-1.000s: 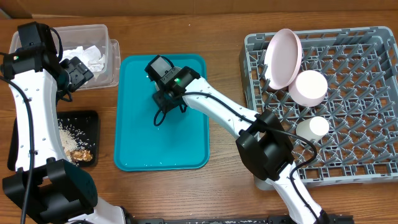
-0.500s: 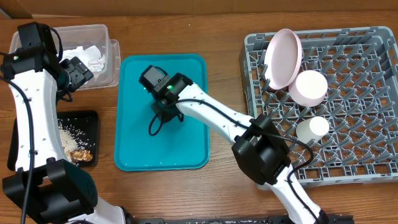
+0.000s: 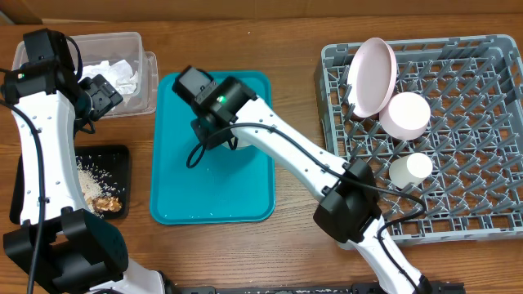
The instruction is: Sort waste into correct bins and load items into the dishwasher
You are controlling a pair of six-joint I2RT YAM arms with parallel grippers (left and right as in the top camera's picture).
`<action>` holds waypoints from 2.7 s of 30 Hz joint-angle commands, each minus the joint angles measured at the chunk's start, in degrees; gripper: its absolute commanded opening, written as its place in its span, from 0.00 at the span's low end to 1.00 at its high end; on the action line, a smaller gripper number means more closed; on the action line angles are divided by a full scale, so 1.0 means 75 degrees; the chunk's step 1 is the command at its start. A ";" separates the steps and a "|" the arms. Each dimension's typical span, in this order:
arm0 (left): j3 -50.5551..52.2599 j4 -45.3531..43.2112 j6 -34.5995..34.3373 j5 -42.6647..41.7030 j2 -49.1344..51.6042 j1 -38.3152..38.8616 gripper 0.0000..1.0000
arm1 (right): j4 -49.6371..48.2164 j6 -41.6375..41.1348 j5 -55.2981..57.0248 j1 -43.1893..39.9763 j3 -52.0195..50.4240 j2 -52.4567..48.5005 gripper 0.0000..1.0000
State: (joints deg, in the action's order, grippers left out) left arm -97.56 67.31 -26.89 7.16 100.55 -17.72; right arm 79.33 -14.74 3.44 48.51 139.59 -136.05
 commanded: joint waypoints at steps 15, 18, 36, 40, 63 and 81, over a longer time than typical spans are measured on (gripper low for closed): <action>-0.0114 -0.0009 -0.0076 0.0099 -0.0079 0.0015 1.00 | 0.2363 -0.0775 0.0047 -0.2162 0.2769 0.2448 0.04; -0.0114 -0.0009 -0.0076 0.0099 -0.0079 0.0015 1.00 | 0.2363 -0.0577 0.0047 -0.2646 0.2707 0.3016 0.04; -0.0114 -0.0009 -0.0076 0.0099 -0.0079 0.0015 1.00 | 0.2226 -0.0382 -0.0137 -0.6886 -0.2527 0.5840 0.04; -0.0114 -0.0009 -0.0076 0.0099 -0.0079 0.0015 1.00 | 0.1492 -0.0154 -0.1300 -0.8355 -0.3095 0.5840 0.04; -0.0114 -0.0009 -0.0076 0.0099 -0.0079 0.0015 1.00 | -0.6184 0.0303 -0.9550 -1.2243 -0.9227 0.5753 0.04; -0.0114 -0.0009 -0.0076 0.0099 -0.0079 0.0015 1.00 | -0.5010 -0.0676 -0.6860 -1.2534 -0.9460 0.5607 0.06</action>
State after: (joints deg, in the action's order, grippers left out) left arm -97.56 67.31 -26.89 7.18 100.55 -17.72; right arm 40.10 -18.87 -54.61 -44.66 69.34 -93.62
